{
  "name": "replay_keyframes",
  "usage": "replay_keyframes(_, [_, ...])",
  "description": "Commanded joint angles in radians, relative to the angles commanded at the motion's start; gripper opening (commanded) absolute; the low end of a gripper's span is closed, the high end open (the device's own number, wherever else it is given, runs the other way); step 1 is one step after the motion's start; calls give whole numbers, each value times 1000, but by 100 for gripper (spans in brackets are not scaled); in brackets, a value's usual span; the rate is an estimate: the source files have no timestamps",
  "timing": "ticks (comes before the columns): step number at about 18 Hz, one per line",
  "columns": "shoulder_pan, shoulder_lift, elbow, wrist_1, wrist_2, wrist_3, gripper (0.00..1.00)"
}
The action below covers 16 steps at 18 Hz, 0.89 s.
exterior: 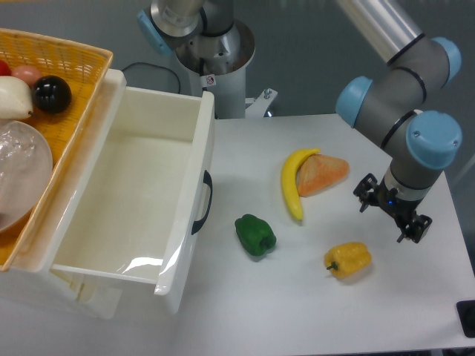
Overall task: Pick up the yellow pepper
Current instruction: 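Move the open gripper over the yellow bell pepper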
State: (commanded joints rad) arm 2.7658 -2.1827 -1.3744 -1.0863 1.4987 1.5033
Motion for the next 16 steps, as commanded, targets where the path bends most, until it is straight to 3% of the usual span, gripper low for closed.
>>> replay_keyframes(2, [-2, -23, -2, 32, 8, -2, 100])
replay_keyframes(6, [0, -45, 1, 39, 9, 1, 100])
replay_keyframes(13, [6, -46, -9, 48, -5, 2, 100])
replay_keyframes(16, [12, -45, -41, 89, -59, 5, 100])
